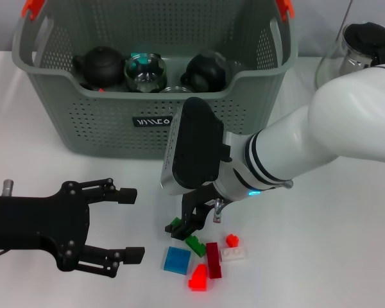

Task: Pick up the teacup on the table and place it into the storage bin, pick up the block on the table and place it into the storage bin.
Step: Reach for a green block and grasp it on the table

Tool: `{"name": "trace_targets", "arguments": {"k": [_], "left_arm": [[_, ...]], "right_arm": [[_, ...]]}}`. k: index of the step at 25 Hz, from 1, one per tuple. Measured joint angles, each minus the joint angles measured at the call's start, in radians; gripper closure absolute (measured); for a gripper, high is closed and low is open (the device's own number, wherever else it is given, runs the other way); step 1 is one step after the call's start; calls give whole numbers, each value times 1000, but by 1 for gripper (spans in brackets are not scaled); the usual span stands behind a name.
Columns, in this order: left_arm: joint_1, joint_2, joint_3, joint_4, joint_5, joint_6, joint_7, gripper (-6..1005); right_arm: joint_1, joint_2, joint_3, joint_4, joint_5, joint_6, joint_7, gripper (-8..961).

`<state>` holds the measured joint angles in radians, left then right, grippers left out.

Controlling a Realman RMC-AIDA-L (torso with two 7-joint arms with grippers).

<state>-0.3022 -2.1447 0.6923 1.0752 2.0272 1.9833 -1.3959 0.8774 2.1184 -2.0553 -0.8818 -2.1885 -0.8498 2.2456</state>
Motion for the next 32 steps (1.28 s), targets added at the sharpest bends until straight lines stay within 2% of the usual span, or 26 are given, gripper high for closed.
{"name": "trace_targets", "arguments": {"k": [15, 23, 28, 32], "left_arm": [[0, 0, -1, 0, 2, 0, 0, 55], [0, -1, 0, 0, 4, 4, 8, 55], [-1, 0, 0, 0, 4, 5, 9, 55], [-1, 0, 0, 0, 2, 5, 11, 55]], "right_arm": [[1, -4, 6, -12, 4, -39, 36, 12], [6, -16, 19, -74, -37, -106, 189, 11], [14, -11, 30, -133, -170, -198, 336, 12], [26, -9, 34, -159, -197, -264, 421, 12]]}}
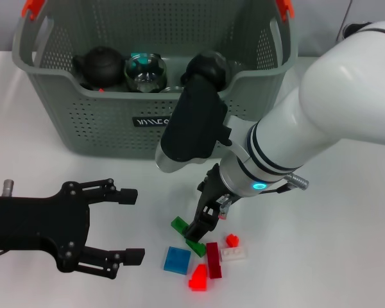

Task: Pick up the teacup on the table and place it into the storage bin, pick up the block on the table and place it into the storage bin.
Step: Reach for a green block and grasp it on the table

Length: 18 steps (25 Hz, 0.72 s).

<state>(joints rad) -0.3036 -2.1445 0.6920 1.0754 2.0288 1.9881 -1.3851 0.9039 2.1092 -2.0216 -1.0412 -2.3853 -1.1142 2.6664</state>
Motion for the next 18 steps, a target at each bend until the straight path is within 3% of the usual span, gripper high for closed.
{"name": "trace_targets", "arguments": {"k": [18], "left_arm": [[-6, -2, 7, -3, -4, 6, 10, 56]], "right_arm": [[41, 6, -2, -14, 3, -27, 243, 12]]}}
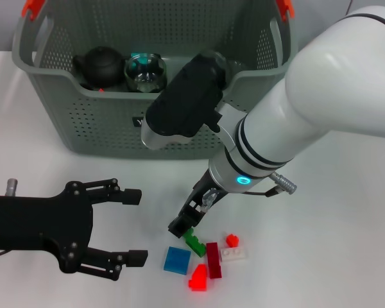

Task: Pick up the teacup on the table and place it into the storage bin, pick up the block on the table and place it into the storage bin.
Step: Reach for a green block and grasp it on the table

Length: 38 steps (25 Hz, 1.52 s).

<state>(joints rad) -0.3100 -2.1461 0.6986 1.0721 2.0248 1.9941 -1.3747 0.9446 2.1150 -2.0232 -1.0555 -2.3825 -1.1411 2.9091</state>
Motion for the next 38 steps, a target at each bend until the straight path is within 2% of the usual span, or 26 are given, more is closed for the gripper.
{"name": "trace_targets", "arguments": {"k": [8, 16, 38], "left_arm": [[-2, -1, -1, 0, -1, 0, 0, 56], [-2, 8, -4, 3, 9, 2, 4, 56], [-3, 8, -5, 0, 9, 0, 14, 56]], "right_arm": [[6, 4, -10, 9, 3, 4, 35, 11], [14, 7, -26, 63, 19, 51, 35, 11], [14, 6, -60, 101, 22, 117, -2, 11]]}}
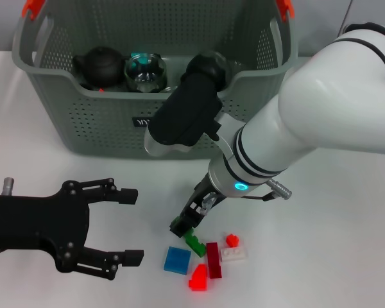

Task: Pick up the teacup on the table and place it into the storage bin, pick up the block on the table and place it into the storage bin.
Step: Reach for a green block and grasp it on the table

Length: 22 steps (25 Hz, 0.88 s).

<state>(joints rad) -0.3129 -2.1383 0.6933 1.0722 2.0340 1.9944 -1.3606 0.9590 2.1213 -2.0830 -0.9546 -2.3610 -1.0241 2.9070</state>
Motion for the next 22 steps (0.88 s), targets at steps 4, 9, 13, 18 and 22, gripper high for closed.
{"name": "trace_targets", "arguments": {"k": [4, 9, 13, 18, 22], "left_arm": [[0, 0, 0, 0, 0, -2, 0, 56], [0, -1, 0, 0, -1, -3, 0, 56], [0, -2, 2, 0, -3, -6, 0, 56], [0, -3, 3, 0, -3, -8, 1, 56], [0, -3, 3, 0, -5, -8, 1, 56]], "right_arm": [[-2, 2, -14, 6, 1, 20, -14, 11], [-4, 2, -27, 8, 0, 38, -17, 12], [-3, 2, -32, 15, 4, 46, -24, 12], [-2, 3, -35, 17, 5, 49, -26, 11], [-2, 3, -40, 18, 5, 58, -26, 11]]}}
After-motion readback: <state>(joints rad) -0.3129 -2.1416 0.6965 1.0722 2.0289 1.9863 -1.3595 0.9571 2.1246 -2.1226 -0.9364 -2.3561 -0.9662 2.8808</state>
